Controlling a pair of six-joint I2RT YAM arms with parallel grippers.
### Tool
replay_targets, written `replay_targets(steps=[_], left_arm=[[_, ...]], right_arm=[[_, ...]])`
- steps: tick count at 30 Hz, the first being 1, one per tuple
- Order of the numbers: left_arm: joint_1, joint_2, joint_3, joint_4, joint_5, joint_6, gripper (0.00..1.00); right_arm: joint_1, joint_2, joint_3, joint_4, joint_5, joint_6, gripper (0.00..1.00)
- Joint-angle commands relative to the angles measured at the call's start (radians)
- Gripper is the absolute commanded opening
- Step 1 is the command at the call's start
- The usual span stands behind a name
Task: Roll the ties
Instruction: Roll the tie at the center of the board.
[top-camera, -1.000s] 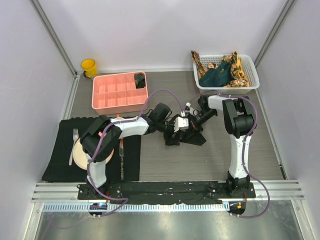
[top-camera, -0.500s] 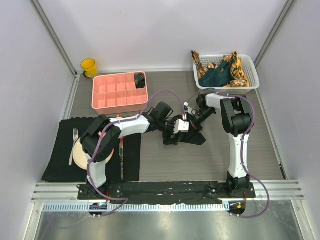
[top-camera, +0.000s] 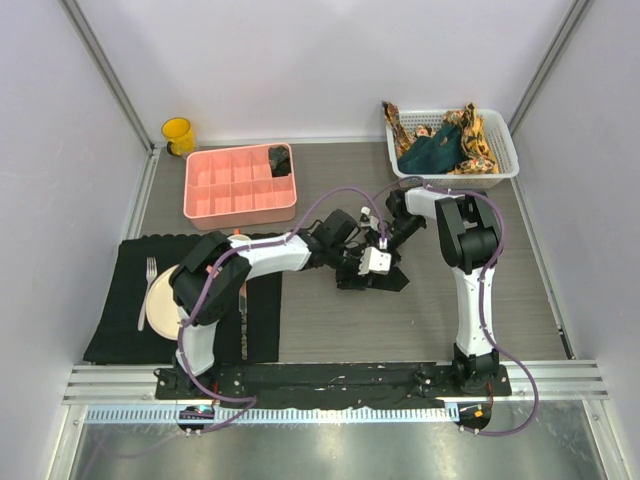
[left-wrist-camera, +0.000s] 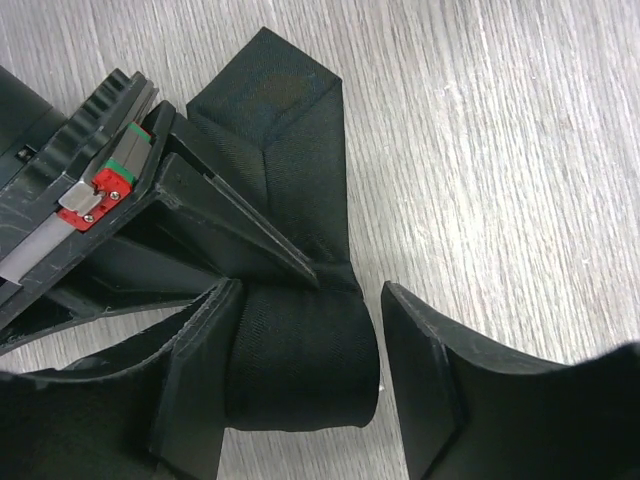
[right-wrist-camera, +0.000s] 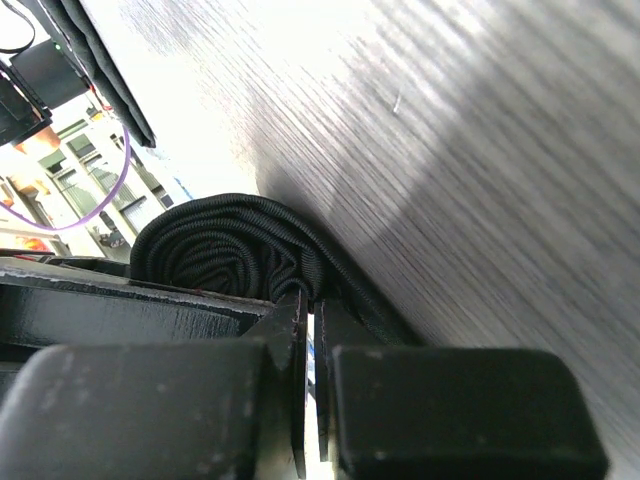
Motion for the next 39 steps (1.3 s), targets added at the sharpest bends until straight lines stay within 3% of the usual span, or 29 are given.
replay_targets(steps=[1,4,8,14,15,19,22,25,30,39], left_arm=[[0.005,-0.008,-0.053,-0.044,-0.082,-0.016,0.54],[0.005,-0.005,-0.050,-0.063,-0.115,-0.065,0.48],[0.013,-0.002,-0.057,-0.090,-0.145,-0.090,0.57],[0.015,0.005,-0.082,-0.093,-0.149,-0.099,0.61],[0.016,0.007,-0.082,-0.097,-0.149,-0.101,0.59],[0.015,-0.001,-0.086,-0.086,-0.146,-0.114,0.28],[0.016,0.007,-0.079,-0.107,-0.143,-0.153,0.18],[0.021,-0.001,-0.102,-0.110,-0.136,-0.174,0.13],[0.022,-0.002,-0.120,-0.112,-0.123,-0.188,0.12],[0.022,-0.025,-0.022,-0.150,-0.221,-0.355,0.13]], right_arm=[[0.016,0.055,-0.033,0.048,0.156,-0.022,0.01],[0.016,0.052,-0.038,0.045,0.151,-0.028,0.01],[0.017,0.039,-0.056,0.044,0.151,-0.034,0.01],[0.017,0.042,-0.056,0.039,0.142,-0.035,0.01],[0.017,0.041,-0.053,0.038,0.141,-0.035,0.01],[0.017,0.029,-0.044,0.018,0.110,-0.042,0.01],[0.016,0.001,-0.058,0.010,0.063,-0.034,0.10],[-0.009,-0.050,-0.073,0.010,0.007,-0.016,0.21],[-0.078,-0.109,-0.075,0.039,-0.034,0.028,0.25],[-0.079,-0.056,-0.168,0.132,0.217,0.052,0.23]])
